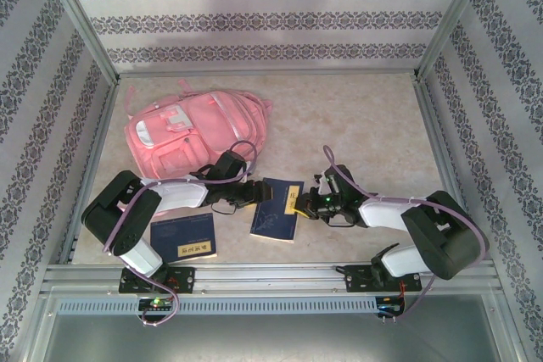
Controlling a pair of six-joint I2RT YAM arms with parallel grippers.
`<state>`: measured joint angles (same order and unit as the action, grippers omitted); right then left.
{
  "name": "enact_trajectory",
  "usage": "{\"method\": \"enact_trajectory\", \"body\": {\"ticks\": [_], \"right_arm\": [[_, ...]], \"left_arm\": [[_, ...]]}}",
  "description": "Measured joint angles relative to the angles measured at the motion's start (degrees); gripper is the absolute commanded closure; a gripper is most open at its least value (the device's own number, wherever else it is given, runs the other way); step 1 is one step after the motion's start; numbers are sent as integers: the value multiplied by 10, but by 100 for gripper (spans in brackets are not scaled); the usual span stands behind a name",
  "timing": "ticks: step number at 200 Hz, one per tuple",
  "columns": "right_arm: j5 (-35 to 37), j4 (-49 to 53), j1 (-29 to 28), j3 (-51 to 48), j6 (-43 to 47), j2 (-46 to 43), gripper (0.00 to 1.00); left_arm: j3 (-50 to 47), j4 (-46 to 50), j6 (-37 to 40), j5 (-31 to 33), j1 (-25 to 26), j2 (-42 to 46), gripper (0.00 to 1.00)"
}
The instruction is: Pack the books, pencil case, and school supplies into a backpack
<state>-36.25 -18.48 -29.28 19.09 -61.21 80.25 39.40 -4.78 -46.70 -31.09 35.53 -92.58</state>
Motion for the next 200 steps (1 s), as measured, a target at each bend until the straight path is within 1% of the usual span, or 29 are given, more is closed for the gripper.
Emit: {"method": "enact_trajectory", "body": {"ticks": [25, 65, 98, 133, 163, 186, 193, 200], "right_arm": [[-28, -46, 13, -16, -31, 0, 100], [-65, -122, 26, -32, -83, 1, 100], [-81, -180, 31, -44, -121, 3, 100], [-82, -215, 43, -46, -141, 0, 100], [-82, -212, 48, -46, -149, -30, 100], [-82, -203, 48, -47, -150, -48, 100], [-82, -201, 48, -46, -149, -48, 100], [-82, -197, 48, -46, -149, -48, 100]], "left_arm": [[-10, -21, -5, -11, -3, 0, 35], [-32, -74, -45, -39, -18, 0, 34], [-42, -97, -63, -51, -24, 1, 33], [-50, -113, -65, -64, -30, 4, 28], [-60, -135, -70, -78, -35, 6, 27], [-76, -179, -90, -92, -38, 3, 30], [-80, -194, -99, -101, -37, -1, 33], [-86, -210, -108, -111, -35, -5, 38]]}}
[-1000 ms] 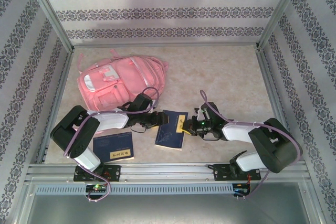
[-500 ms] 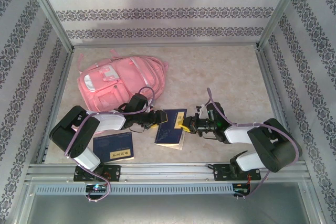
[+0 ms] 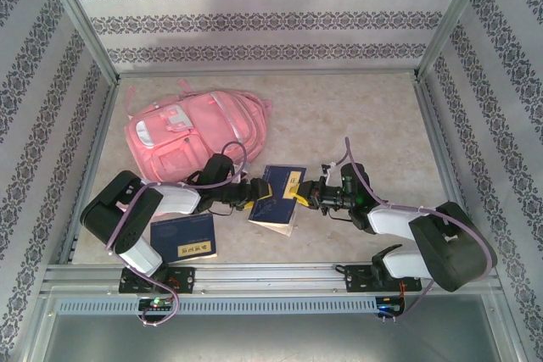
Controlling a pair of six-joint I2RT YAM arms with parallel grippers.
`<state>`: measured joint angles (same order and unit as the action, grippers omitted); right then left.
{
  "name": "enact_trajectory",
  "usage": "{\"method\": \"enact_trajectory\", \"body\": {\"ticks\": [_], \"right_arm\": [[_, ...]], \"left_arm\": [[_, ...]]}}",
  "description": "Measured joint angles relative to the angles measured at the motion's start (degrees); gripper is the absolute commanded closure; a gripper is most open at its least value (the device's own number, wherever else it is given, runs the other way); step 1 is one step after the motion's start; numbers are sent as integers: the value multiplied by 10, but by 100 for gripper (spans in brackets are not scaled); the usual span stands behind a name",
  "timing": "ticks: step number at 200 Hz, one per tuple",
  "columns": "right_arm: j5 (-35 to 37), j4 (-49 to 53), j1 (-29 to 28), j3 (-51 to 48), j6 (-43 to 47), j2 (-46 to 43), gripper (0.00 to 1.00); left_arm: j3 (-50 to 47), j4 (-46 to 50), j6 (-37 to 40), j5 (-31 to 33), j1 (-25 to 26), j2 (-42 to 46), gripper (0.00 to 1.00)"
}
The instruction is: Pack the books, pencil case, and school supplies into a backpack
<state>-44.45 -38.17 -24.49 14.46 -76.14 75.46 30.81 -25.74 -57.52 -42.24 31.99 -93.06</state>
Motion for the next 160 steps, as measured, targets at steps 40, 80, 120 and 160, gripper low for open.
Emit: {"method": "enact_trajectory", "body": {"ticks": [40, 80, 120, 160], "right_arm": [[3, 34, 0, 0, 21, 0, 98], [38, 170, 0, 24, 92, -61, 50], [97, 305, 0, 77, 179, -137, 15], [108, 348, -2, 83, 197, -142, 11]], "left_arm": [[-18, -47, -41, -41, 2, 1, 75], [-14, -34, -29, -49, 3, 56, 98], [-8, -1, -14, -40, 3, 97, 100], [-8, 5, -23, -31, 3, 130, 100]]}}
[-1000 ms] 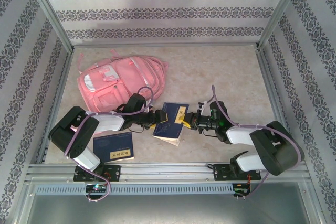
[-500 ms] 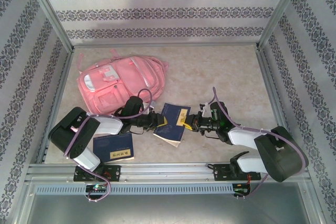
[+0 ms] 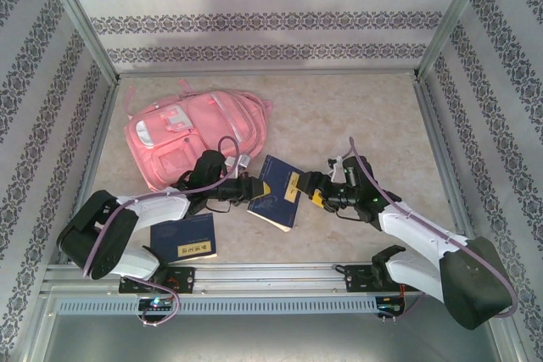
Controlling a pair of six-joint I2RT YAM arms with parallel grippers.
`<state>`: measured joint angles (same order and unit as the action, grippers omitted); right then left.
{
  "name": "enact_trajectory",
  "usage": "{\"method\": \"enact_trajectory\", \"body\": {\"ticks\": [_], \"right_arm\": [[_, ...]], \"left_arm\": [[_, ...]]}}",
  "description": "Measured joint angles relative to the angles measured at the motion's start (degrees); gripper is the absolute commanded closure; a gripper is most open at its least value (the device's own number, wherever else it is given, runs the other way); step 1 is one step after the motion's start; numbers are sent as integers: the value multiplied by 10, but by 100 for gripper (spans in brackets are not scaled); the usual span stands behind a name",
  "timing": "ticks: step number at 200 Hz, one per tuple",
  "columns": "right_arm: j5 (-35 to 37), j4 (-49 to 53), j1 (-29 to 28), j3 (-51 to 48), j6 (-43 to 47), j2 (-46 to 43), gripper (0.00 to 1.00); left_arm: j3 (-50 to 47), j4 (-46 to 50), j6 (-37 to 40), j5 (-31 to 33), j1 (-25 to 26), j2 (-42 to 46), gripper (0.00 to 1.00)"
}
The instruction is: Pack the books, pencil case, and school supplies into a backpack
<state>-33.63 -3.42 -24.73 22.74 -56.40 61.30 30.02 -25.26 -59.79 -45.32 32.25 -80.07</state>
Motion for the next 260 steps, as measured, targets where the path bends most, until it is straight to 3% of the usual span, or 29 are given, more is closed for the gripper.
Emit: {"method": "enact_trajectory", "body": {"ticks": [29, 80, 98, 127, 202, 260], "right_arm": [[15, -17, -17, -4, -27, -11, 7], [120, -127, -105, -12, -125, -101, 2], [186, -163, -140, -12, -153, -123, 2], [268, -220, -172, -9, -191, -117, 2], [293, -371, -194, 62, -282, 79, 2], [291, -411, -212, 92, -294, 118, 3]], "left_arm": [[-7, -8, -42, 57, 1, 53, 100], [-39, -28, -116, 338, 60, 203, 100], [-37, -44, -130, 430, 84, 224, 100], [-32, -59, -151, 527, 104, 214, 100], [-23, -87, -186, 617, 123, 176, 100], [-16, -91, -187, 630, 124, 177, 100]]}}
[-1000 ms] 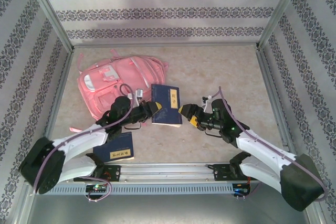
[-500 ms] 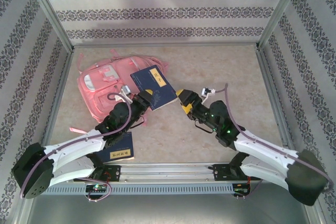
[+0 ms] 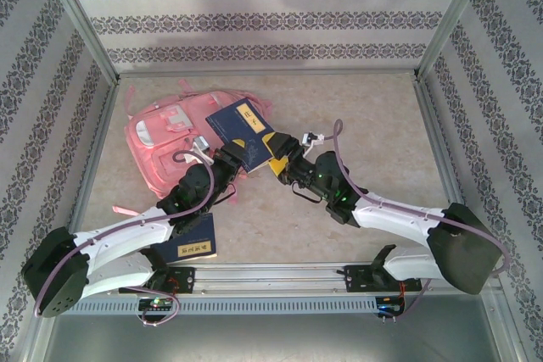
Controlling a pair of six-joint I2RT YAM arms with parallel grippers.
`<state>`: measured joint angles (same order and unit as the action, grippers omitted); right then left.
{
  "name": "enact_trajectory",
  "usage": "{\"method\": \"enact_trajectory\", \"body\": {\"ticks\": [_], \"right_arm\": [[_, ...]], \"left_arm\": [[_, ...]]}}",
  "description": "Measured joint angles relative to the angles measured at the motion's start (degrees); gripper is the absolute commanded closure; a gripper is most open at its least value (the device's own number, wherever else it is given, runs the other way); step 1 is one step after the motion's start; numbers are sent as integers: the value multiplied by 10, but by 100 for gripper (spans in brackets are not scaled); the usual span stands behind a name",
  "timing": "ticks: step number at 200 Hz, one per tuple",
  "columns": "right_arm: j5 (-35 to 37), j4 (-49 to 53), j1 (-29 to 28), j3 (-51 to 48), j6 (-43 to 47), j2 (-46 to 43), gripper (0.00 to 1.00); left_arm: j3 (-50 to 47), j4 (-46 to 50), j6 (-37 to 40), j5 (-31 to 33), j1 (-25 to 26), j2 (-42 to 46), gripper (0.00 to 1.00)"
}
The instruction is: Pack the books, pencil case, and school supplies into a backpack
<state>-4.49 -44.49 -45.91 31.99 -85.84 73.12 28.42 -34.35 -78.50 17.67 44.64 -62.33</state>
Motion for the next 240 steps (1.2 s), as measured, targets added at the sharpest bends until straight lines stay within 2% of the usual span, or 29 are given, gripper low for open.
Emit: {"method": "enact_trajectory", "body": {"ticks": [67, 104, 124, 140, 158, 182, 206, 218, 226, 240], "right_arm": [[27, 14, 0, -33, 18, -39, 2], [18, 4, 0, -32, 18, -14, 2], [7, -4, 0, -12, 18, 5, 6], [5, -17, 0, 6, 18, 13, 16], [5, -34, 0, 25, 22, 20, 32], [6, -51, 0, 44, 19, 33, 58], [7, -51, 0, 55, 20, 47, 88], [10, -47, 0, 55, 21, 48, 100], [15, -45, -1, 55, 24, 47, 100], [22, -33, -3, 53, 27, 42, 100]], "left_arm": [[30, 6, 19, 6, 0, 26, 100], [35, 7, 19, 6, 0, 29, 100], [35, 7, 19, 5, 0, 27, 100], [35, 7, 19, 3, 1, 23, 100], [35, 7, 17, 2, 2, 19, 100], [35, 6, 12, 3, 3, 19, 100], [35, 6, 7, 4, 3, 19, 100], [35, 7, 3, 6, 3, 19, 92], [35, 10, 0, 7, 3, 19, 85], [35, 21, 0, 6, 3, 20, 66]]}}
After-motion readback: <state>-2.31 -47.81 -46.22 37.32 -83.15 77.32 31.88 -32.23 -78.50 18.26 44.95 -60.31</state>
